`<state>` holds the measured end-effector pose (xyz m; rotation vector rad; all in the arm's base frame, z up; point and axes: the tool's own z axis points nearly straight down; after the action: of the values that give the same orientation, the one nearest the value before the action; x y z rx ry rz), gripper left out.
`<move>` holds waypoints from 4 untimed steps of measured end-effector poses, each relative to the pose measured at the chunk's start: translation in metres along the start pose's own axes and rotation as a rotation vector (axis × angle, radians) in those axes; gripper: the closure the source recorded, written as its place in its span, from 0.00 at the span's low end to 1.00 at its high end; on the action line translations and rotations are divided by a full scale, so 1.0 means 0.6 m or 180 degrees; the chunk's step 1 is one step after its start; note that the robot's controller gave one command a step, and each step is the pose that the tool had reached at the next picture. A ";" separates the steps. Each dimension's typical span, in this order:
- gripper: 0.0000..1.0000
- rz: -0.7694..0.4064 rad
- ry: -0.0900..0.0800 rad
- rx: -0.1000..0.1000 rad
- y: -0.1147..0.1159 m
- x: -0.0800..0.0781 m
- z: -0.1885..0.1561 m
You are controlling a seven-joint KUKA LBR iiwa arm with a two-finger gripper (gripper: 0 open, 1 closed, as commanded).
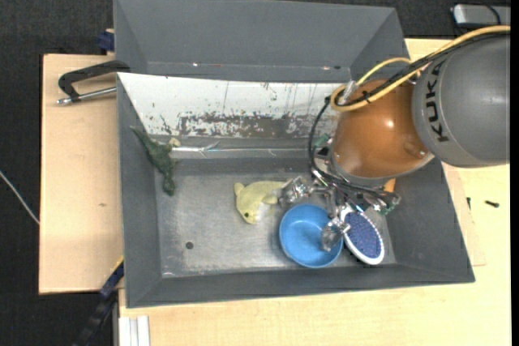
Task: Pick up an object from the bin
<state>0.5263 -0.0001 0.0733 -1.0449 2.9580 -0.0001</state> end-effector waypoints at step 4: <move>1.00 0.0013 -0.0011 0.0007 -0.004 -0.019 -0.147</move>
Offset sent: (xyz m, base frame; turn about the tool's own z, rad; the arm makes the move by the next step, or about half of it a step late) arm 0.0000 0.0000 0.0000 0.0000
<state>0.5363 0.0054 0.1613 -1.0375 2.9565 -0.0017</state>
